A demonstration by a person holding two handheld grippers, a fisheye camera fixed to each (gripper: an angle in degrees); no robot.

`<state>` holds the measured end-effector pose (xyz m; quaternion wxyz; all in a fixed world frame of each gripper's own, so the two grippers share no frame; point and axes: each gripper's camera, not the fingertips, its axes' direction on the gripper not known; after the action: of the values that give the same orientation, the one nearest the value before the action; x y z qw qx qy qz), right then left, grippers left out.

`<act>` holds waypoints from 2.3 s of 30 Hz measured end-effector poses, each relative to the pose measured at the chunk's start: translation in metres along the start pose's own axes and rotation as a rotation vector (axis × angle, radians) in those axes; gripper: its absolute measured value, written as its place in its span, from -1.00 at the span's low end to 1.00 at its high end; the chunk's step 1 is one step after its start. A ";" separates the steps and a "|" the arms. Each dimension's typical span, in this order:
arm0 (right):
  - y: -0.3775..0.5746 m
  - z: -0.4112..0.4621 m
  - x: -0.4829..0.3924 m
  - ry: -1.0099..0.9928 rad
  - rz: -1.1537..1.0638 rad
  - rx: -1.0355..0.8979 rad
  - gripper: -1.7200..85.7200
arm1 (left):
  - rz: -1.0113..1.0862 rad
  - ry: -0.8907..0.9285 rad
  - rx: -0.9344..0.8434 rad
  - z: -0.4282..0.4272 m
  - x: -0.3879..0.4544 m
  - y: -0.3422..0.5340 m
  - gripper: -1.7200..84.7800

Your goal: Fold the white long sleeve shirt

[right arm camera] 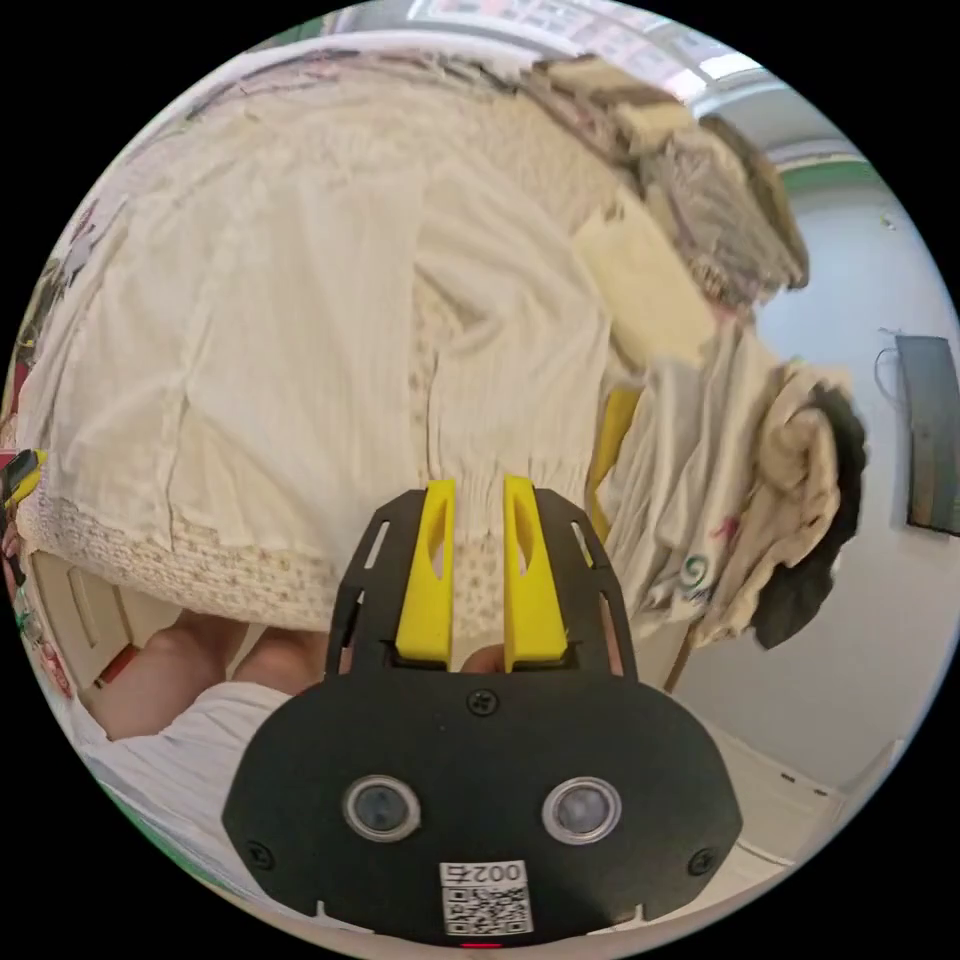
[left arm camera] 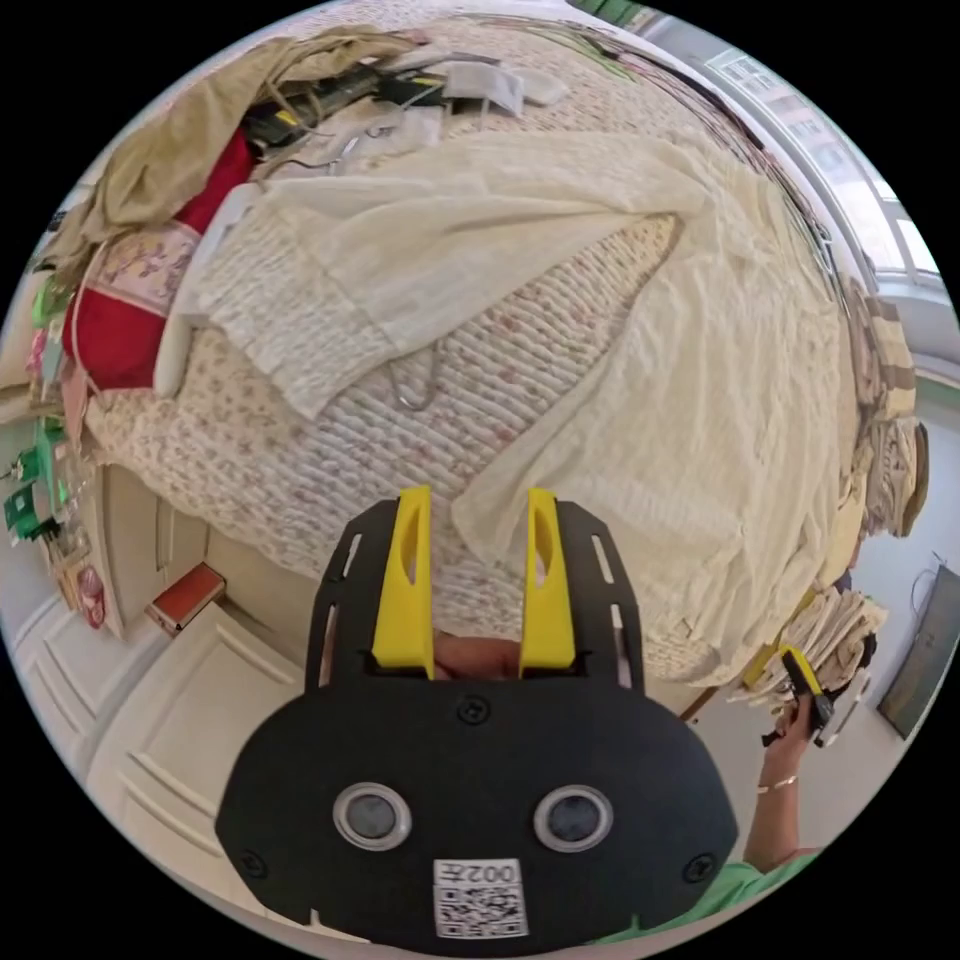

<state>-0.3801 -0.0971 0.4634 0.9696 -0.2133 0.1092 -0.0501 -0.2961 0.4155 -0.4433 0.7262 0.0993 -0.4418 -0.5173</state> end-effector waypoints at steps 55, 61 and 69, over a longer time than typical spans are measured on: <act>-0.126 -0.115 -0.247 -0.516 -0.580 0.234 -0.87 | 0.324 -0.573 0.347 0.068 0.019 0.013 -0.98; -0.159 -0.166 -0.335 -0.730 -0.757 0.349 -0.88 | 0.225 -0.381 0.321 0.057 -0.015 0.009 -0.95; -0.140 -0.197 -0.514 -0.755 -1.152 0.347 -0.75 | 0.167 -0.347 0.353 0.046 -0.032 0.000 -0.94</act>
<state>-0.9321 -0.2286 0.4466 0.7806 -0.0822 -0.3738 -0.4941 -0.3326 0.4567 -0.4333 0.6511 0.0974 -0.6498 -0.3800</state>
